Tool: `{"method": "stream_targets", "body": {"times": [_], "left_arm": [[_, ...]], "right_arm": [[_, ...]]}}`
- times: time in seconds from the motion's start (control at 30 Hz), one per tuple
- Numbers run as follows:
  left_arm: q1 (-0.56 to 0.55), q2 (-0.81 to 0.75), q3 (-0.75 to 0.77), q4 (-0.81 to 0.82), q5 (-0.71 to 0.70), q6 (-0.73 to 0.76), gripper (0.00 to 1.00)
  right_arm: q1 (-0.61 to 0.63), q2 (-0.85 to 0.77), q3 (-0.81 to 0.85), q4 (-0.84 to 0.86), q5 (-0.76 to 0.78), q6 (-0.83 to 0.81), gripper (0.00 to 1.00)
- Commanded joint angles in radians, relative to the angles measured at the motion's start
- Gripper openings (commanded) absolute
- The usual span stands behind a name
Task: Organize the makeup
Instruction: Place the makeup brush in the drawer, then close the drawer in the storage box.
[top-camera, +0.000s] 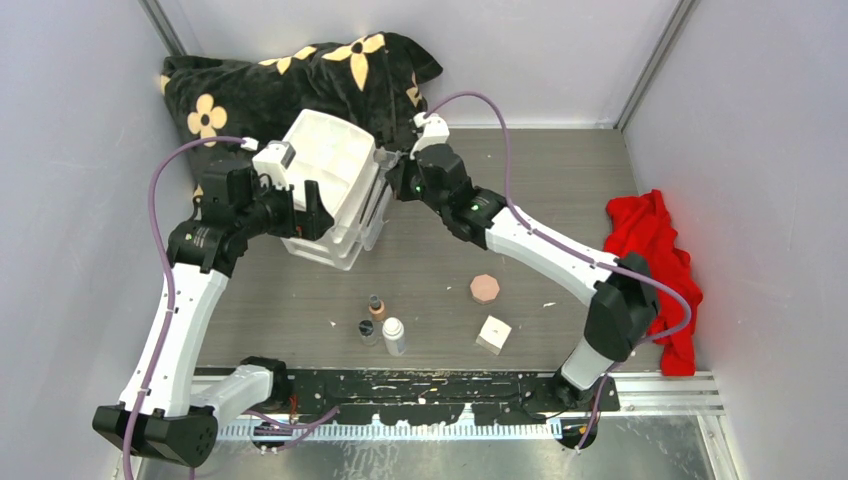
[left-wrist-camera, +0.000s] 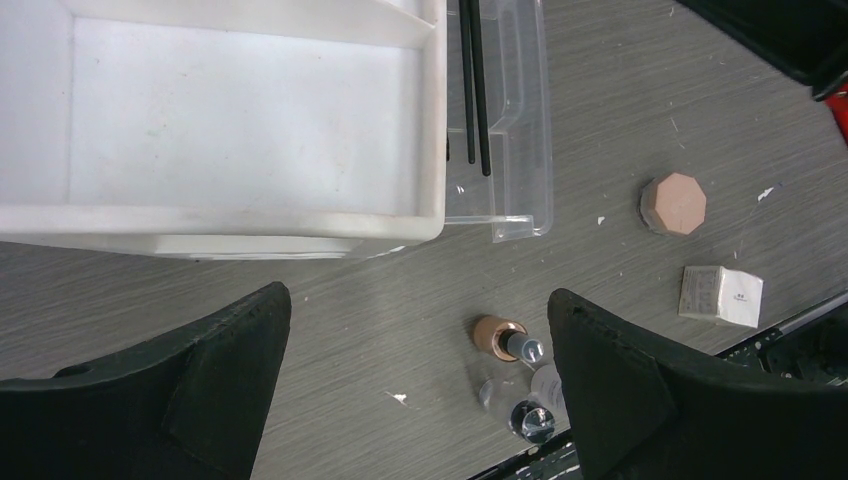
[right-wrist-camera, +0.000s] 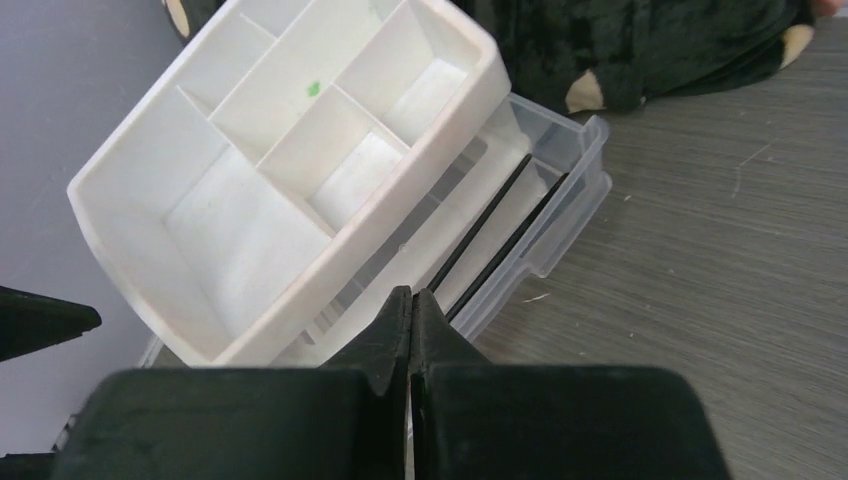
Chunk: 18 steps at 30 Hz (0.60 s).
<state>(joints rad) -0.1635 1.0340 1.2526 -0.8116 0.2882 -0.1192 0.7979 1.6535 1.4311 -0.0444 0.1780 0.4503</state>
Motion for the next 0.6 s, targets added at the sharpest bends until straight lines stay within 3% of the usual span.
{"method": "stream_targets", "body": {"times": [0.0, 0.2, 0.57], "left_arm": [[0.004, -0.01, 0.014, 0.03, -0.003, 0.015, 1.0], [0.004, -0.02, 0.031, 0.009, -0.015, 0.019, 1.0], [0.004, -0.019, 0.041, -0.004, -0.026, 0.02, 1.0]], "right_arm": [[0.0, -0.061, -0.043, 0.015, 0.122, -0.042, 0.01], [-0.022, 0.025, -0.028, -0.049, 0.109, -0.017, 0.01], [-0.022, 0.218, 0.161, -0.138, 0.083, -0.042, 0.01]]}}
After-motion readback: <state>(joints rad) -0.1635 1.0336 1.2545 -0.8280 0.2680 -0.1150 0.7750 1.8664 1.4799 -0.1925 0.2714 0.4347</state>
